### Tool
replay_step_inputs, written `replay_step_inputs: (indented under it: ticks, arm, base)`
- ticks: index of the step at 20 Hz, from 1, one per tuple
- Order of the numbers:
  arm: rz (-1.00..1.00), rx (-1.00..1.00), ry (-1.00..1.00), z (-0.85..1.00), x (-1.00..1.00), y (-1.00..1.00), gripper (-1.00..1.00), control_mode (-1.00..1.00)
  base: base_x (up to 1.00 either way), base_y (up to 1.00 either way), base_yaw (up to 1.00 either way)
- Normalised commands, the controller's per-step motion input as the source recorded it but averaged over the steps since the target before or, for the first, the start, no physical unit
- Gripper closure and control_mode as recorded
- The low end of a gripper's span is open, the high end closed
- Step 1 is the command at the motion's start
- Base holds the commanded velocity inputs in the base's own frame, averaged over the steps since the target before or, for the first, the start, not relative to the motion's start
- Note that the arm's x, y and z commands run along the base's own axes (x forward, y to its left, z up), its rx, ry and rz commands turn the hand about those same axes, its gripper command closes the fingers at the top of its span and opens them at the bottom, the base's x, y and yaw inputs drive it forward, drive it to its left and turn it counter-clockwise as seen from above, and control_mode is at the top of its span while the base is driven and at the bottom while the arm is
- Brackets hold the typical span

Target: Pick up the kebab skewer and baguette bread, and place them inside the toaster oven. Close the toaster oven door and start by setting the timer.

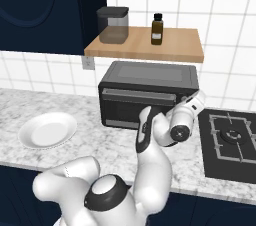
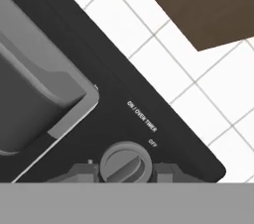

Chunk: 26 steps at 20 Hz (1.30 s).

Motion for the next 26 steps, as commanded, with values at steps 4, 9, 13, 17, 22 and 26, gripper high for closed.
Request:
replay_step_inputs:
  ticks: [4,9,13,17,22,26]
  arm:
    - [-0.06,0.12,0.00,0.00,-0.05,0.00,1.00,-1.00]
    - [-0.04,0.17,-0.03,0.00,-0.02,0.00,1.00,-1.00]
    - [-0.04,0.18,-0.06,0.00,0.00,0.00,1.00,-1.00]
    - [-0.03,0.19,-0.09,-0.01,0.00,0.00,1.00,-1.00]
    - [-0.01,0.19,-0.09,-0.01,0.00,0.00,1.00,-1.00]
    - [-0.01,0.17,-0.09,0.00,0.00,0.00,1.00,-1.00]
  base:
    - [0.00,0.00,0.00]
    - [0.00,0.00,0.00]
    - [0.00,0.00,0.00]
    - [0.00,0.00,0.00]
    - [0.00,0.00,0.00]
    - [0.00,0.00,0.00]
